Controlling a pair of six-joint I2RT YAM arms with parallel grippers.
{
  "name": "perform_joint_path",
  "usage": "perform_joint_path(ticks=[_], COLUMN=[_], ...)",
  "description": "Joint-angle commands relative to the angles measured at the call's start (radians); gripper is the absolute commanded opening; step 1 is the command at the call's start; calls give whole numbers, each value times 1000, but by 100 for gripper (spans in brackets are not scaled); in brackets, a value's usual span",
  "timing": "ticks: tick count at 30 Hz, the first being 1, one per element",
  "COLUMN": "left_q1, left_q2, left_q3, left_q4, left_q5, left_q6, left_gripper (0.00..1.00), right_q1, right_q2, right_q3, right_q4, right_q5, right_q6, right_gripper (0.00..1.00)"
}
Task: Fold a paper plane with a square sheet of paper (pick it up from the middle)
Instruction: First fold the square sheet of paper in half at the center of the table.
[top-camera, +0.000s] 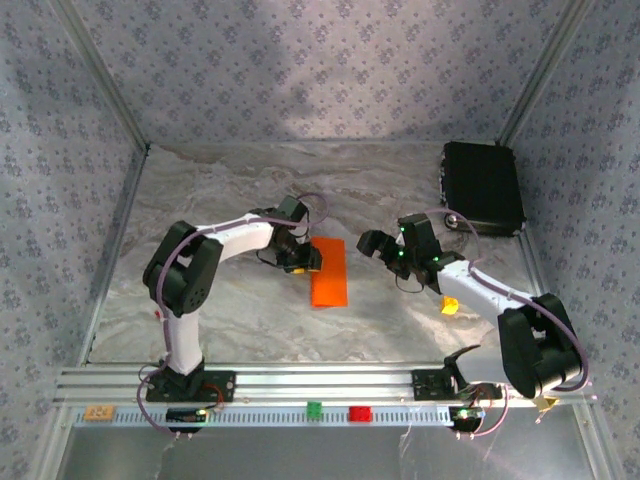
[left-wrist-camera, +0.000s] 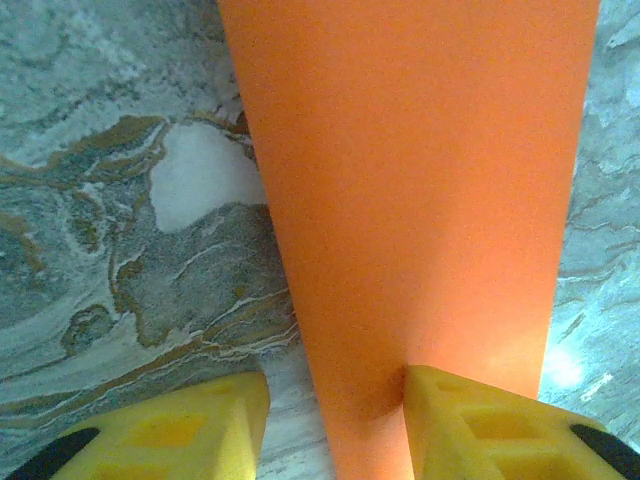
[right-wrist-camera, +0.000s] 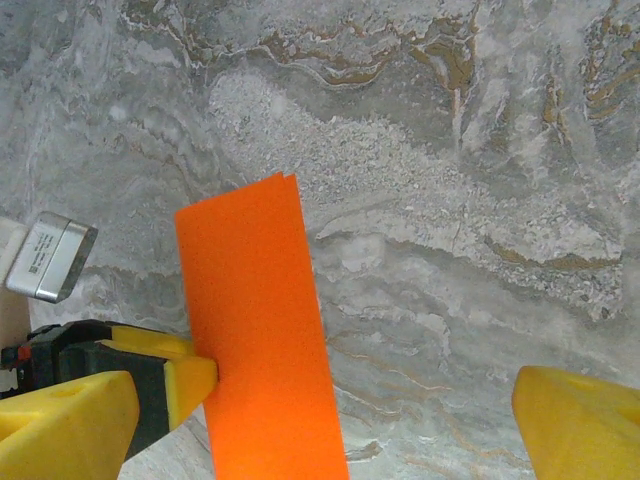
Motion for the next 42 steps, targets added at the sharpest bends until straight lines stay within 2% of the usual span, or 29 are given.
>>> perform_joint_path(ticks=[1, 19, 42], left_q1=[0, -27, -45], left_q2=[55, 114, 124], left_q3=[20, 86, 101], left_q4=[-55, -124, -122], left_q5=[-61, -166, -197], left_q6=[43, 35, 21], left_gripper=[42, 44, 45], right_q1=[7, 9, 9], right_q2=[3, -1, -15], right_q3=[23, 21, 9], right_q4=[-23, -29, -33], right_q5=[7, 7, 14], right_q6=[10, 8, 9], right_gripper=[98, 98, 98])
